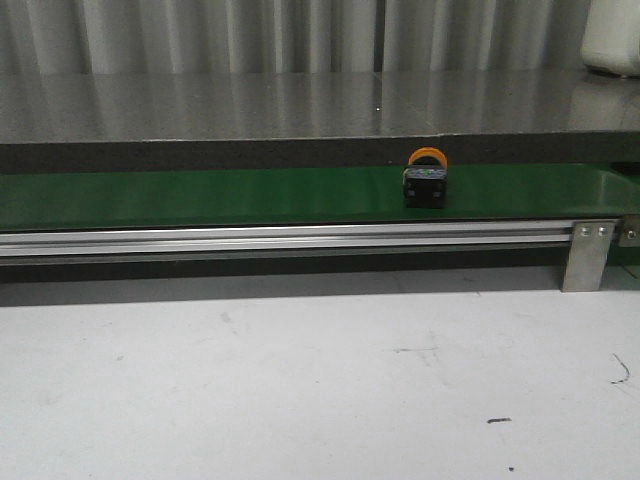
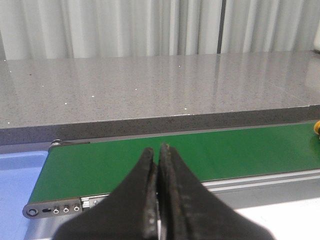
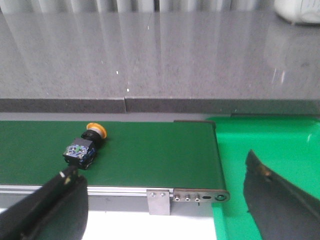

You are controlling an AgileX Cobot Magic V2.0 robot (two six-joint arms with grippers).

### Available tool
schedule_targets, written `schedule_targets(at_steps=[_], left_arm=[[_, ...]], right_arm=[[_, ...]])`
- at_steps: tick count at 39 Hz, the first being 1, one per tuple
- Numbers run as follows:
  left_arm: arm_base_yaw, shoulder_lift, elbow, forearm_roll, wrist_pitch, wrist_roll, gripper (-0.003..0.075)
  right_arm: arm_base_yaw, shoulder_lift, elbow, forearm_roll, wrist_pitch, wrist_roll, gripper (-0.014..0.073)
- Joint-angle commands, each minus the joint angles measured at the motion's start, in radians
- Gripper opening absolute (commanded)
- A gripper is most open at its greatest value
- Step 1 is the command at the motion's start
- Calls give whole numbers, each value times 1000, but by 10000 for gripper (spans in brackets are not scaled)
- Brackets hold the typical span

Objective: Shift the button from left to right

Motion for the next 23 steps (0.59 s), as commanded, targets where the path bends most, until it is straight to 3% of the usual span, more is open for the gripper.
schedule_targets(at_steps=[1, 11, 23], left_arm=[[-6, 11, -23, -7, -70, -11, -21], [-6, 11, -23, -7, -71, -11, -21], [-6, 11, -23, -7, -71, -11, -21]], right_arm=[[-5, 140, -98, 4, -73, 42, 645], [-5, 492, -322, 5, 37, 76, 645], [0, 845, -581, 107, 169, 76, 645]])
